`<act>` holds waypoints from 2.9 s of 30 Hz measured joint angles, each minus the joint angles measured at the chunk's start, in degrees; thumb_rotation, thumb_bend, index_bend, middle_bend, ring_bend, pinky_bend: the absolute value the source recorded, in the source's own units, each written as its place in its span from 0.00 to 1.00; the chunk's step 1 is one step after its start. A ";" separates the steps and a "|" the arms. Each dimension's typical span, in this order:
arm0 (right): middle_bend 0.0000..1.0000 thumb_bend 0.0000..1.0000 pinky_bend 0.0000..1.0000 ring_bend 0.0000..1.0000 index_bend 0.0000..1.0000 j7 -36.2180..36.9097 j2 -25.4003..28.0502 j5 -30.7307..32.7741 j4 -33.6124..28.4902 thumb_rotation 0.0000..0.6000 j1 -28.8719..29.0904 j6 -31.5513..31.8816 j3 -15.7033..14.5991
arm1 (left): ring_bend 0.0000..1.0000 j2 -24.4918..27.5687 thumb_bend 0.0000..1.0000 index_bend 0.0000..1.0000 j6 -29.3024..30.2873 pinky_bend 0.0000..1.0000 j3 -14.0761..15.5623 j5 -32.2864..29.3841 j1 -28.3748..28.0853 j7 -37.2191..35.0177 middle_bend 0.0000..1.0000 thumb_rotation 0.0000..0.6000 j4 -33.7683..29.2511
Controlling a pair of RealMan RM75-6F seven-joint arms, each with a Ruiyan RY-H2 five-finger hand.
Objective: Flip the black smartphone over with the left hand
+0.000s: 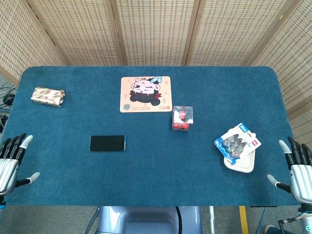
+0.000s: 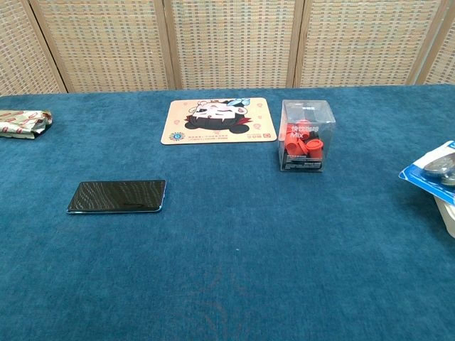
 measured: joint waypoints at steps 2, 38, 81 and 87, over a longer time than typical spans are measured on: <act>0.00 0.00 0.00 0.00 0.00 0.69 0.27 0.04 -0.04 1.00 -0.13 0.27 0.11 | 0.00 -0.29 0.00 0.00 -0.72 0.00 -0.17 -0.30 -0.51 0.95 0.00 1.00 -0.69; 0.00 0.00 0.00 0.00 0.00 5.34 1.69 2.04 1.48 1.00 0.84 -3.21 0.44 | 0.00 -24.60 0.07 0.30 -35.41 0.00 -12.29 -39.42 -34.69 25.87 0.00 1.00 6.59; 0.00 0.00 0.00 0.00 0.00 9.22 2.52 4.20 2.51 1.00 1.19 -4.79 1.20 | 0.00 -32.53 0.19 0.50 -33.01 0.00 -12.90 -54.75 -45.67 27.35 0.00 1.00 11.14; 0.00 0.00 0.00 0.00 0.00 8.99 2.55 3.79 2.26 1.00 1.05 -4.45 1.02 | 0.00 -28.38 0.21 0.50 -33.50 0.00 -15.10 -51.05 -43.89 19.24 0.00 1.00 3.15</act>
